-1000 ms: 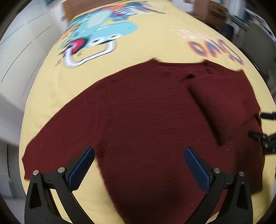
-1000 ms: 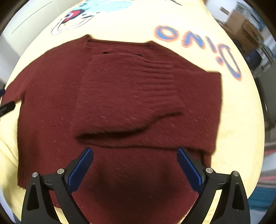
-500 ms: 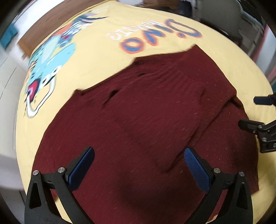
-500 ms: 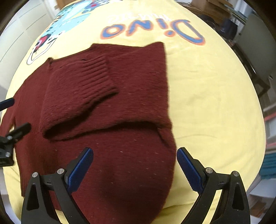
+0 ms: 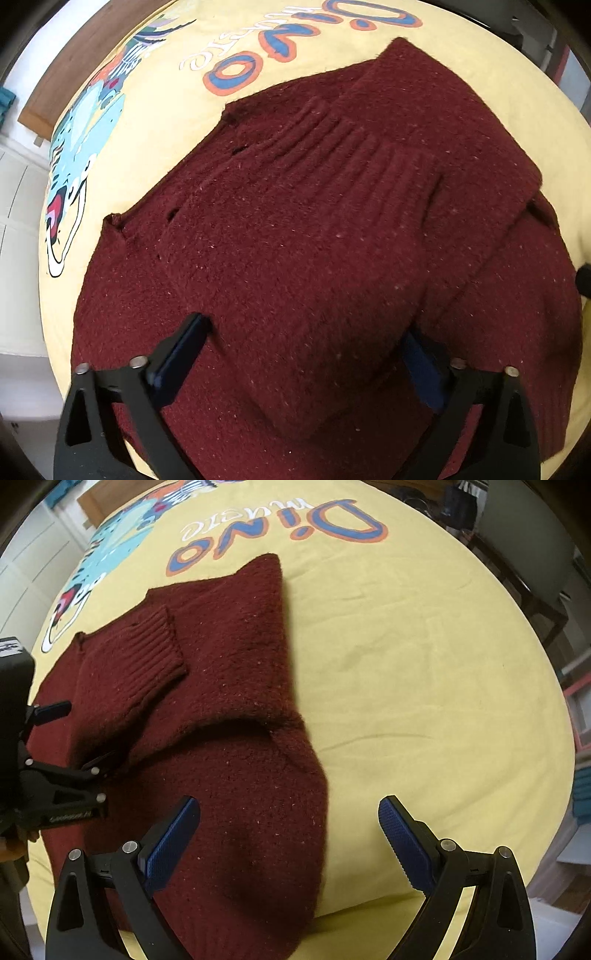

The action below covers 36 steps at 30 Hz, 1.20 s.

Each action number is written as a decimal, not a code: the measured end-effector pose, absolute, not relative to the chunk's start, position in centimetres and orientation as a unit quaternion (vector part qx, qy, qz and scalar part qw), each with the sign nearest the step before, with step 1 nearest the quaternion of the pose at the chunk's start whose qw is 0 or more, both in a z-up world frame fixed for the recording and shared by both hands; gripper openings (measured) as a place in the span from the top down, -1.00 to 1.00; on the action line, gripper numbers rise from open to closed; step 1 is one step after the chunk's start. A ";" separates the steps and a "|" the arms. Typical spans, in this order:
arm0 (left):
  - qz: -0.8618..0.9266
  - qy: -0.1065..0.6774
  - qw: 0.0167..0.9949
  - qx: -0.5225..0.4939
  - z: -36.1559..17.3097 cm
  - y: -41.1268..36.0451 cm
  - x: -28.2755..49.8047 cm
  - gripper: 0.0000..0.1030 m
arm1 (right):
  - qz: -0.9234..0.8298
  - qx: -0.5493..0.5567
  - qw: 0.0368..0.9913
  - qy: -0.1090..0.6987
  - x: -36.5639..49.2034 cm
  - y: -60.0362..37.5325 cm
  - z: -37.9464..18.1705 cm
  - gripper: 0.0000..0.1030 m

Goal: Fold small clothes

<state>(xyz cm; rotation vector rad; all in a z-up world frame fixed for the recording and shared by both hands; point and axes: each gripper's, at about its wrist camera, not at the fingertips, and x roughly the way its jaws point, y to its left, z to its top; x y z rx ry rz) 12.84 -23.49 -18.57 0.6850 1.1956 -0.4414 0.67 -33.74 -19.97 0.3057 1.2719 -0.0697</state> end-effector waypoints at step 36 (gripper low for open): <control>-0.122 0.625 0.769 -0.047 -17.1 -4.3 16.7 0.41 | -0.032 0.147 0.785 0.601 3.5 -31.6 -21.7 -0.89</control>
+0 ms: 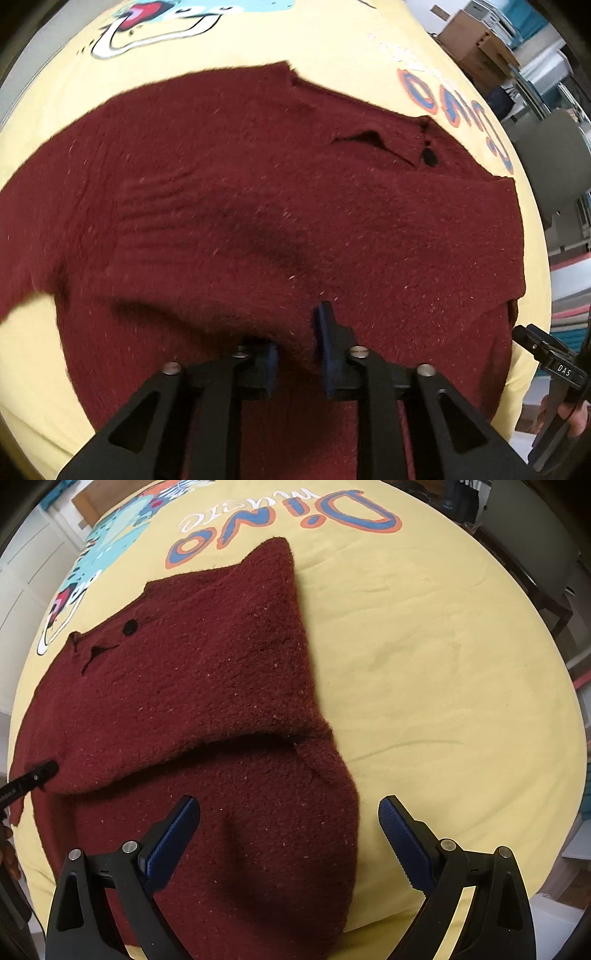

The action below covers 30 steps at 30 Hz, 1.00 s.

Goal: Fold small clothes

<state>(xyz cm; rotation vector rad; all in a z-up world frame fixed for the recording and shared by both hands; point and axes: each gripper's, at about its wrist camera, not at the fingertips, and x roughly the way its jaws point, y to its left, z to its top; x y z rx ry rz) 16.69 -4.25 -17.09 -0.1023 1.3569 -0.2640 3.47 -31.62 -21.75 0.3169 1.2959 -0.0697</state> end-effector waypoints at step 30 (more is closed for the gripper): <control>-0.059 0.643 0.763 -0.028 -19.8 1.0 21.7 -0.33 | -0.028 0.141 0.788 0.598 3.3 -31.3 -21.3 -0.90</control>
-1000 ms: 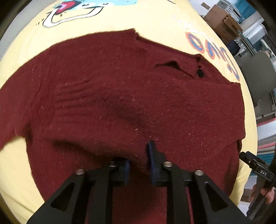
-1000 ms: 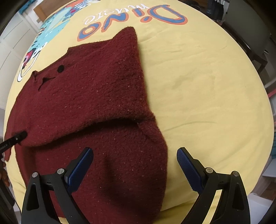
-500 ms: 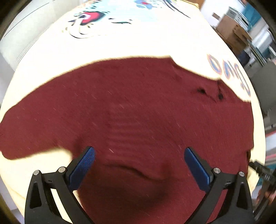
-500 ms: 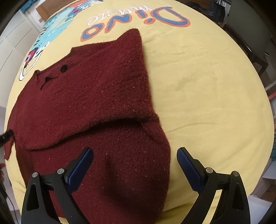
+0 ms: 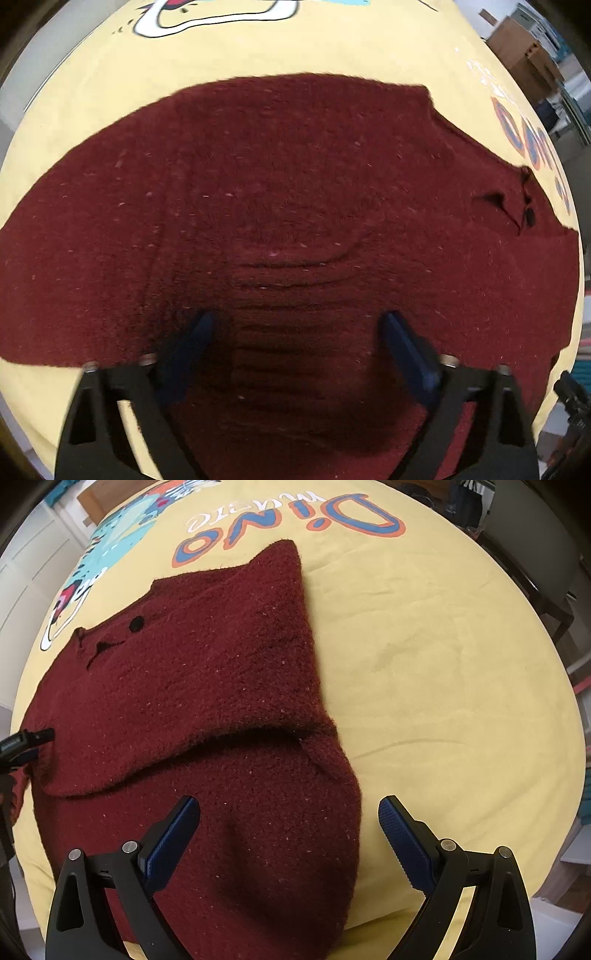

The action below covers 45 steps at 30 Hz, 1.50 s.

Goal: Fold small clothes

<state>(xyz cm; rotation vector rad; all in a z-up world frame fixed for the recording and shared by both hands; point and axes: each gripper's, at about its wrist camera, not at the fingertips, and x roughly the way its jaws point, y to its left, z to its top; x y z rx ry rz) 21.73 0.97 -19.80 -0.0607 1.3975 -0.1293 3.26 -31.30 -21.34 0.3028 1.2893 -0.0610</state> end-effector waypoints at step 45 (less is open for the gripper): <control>-0.097 0.588 0.803 -0.003 -17.7 2.1 23.1 0.78 | -0.038 0.151 0.821 0.549 13.8 -33.4 -22.7 0.67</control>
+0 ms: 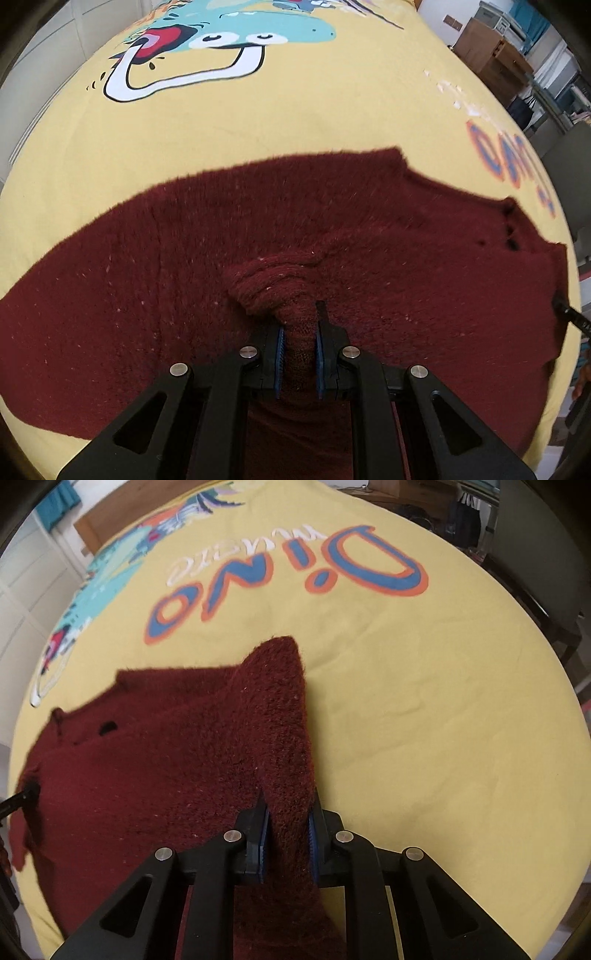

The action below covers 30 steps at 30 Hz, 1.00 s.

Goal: Fold small clothes

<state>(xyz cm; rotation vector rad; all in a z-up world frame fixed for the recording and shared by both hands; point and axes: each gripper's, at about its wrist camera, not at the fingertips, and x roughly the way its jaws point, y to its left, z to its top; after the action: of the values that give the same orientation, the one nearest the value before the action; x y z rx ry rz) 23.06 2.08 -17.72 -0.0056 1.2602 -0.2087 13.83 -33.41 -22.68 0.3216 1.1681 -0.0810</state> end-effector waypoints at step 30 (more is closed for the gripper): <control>-0.109 0.516 0.840 0.123 -20.1 -7.9 18.6 -0.99 | 0.016 -0.011 0.872 0.489 13.0 -17.7 -22.6 -0.99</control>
<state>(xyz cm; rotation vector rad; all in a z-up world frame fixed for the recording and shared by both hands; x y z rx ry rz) 18.57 -7.89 -20.12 0.2606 1.0912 -0.2304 13.04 -17.70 -22.56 -0.0239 1.0213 0.0326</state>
